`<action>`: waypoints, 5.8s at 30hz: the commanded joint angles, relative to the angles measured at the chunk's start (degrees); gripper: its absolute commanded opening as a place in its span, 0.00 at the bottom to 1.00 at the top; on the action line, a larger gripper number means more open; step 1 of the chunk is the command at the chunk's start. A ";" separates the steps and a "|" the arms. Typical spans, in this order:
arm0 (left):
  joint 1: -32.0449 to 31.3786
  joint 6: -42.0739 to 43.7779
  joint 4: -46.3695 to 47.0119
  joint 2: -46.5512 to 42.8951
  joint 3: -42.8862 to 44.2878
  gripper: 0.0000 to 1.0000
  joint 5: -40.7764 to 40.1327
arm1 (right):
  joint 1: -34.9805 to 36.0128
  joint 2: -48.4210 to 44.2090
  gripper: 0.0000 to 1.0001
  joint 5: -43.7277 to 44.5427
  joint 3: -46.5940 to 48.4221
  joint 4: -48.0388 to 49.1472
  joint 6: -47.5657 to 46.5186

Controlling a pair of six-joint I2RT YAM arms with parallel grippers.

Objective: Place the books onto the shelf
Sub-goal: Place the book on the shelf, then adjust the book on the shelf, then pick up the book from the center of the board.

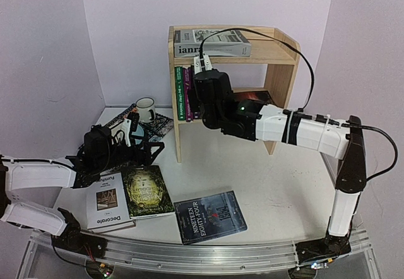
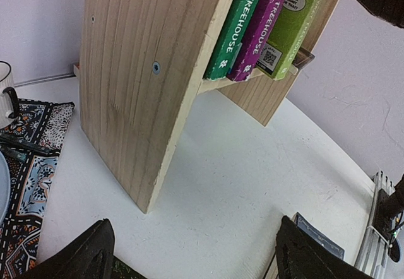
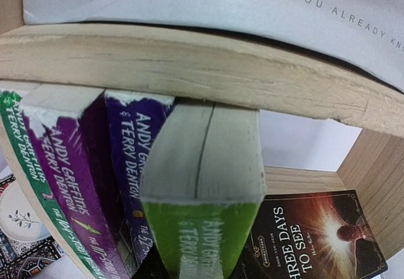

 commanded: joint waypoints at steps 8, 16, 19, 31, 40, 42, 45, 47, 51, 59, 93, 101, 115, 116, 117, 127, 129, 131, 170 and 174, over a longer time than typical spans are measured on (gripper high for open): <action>0.27 0.02 0.52 -1.65 -0.63 0.90 0.71 | 0.07 -7.27 0.43 -4.94 -4.49 10.48 1.60; 0.23 -0.10 0.49 -1.00 -0.18 0.90 0.96 | 0.03 -8.88 0.42 -5.30 -5.90 8.47 1.46; 0.28 -0.16 0.49 -0.95 -0.19 0.90 0.96 | 0.03 -8.69 0.41 -5.13 -5.73 7.64 0.96; 0.27 -0.16 0.51 -1.52 -0.45 0.91 0.87 | 0.02 -10.04 0.68 -6.77 -7.52 3.70 1.17; 0.22 -0.33 0.53 -1.37 -0.76 0.91 1.13 | -0.26 -10.45 0.65 -6.42 -11.64 3.59 1.62; 0.23 -0.28 0.53 -1.49 -0.83 0.91 0.96 | -0.48 -10.23 0.65 -6.73 -11.58 3.60 1.90; 0.29 -0.08 0.53 -1.74 -0.96 0.91 0.69 | -0.93 -9.58 0.65 -7.14 -10.99 3.65 2.33; 0.26 0.02 0.49 -1.93 -1.04 0.91 0.57 | -1.21 -8.97 0.65 -7.51 -10.48 3.65 2.63; 0.24 0.11 0.52 -2.05 -1.19 0.91 0.50 | -1.41 -7.43 0.65 -8.03 -9.09 3.82 3.07; 0.26 0.32 0.45 -1.96 -1.12 0.91 0.36 | -1.89 -6.28 0.48 -8.36 -7.65 4.01 2.11; 0.24 -0.18 0.42 1.11 0.62 0.91 0.99 | -7.49 -9.08 0.34 -20.65 -10.46 4.36 -5.89; 0.27 -0.33 0.42 0.98 0.56 0.92 0.93 | -7.52 -11.35 0.50 -21.21 -12.52 4.54 -5.42; 0.28 -0.51 0.44 0.94 0.56 0.92 1.08 | -7.49 -11.02 0.47 -20.51 -11.40 3.79 -7.08; 0.27 -0.51 0.42 0.97 0.56 0.92 1.06 | -7.50 -10.79 0.46 -20.43 -11.18 3.66 -7.35; 0.28 -0.51 0.40 1.03 0.55 0.92 1.03 | -7.52 -10.62 0.44 -20.42 -10.99 3.56 -7.63; 0.26 -0.62 0.43 1.57 0.80 0.92 1.33 | -7.50 -10.72 0.33 -26.33 -10.44 3.19 -9.39; 0.26 -0.67 0.44 1.55 0.80 0.92 1.39 | -7.50 -10.76 0.33 -27.23 -10.31 3.17 -9.61; 0.29 -0.68 0.44 1.46 0.78 0.92 1.39 | -7.51 -10.73 0.33 -27.55 -10.26 3.21 -9.86; 0.27 -0.62 0.44 1.74 1.54 0.92 1.64 | -9.06 -13.79 0.87 -26.96 -13.98 3.21 -9.48; 0.27 -0.68 0.44 1.71 1.49 0.93 1.57 | -9.31 -13.82 0.98 -26.48 -14.05 3.17 -9.34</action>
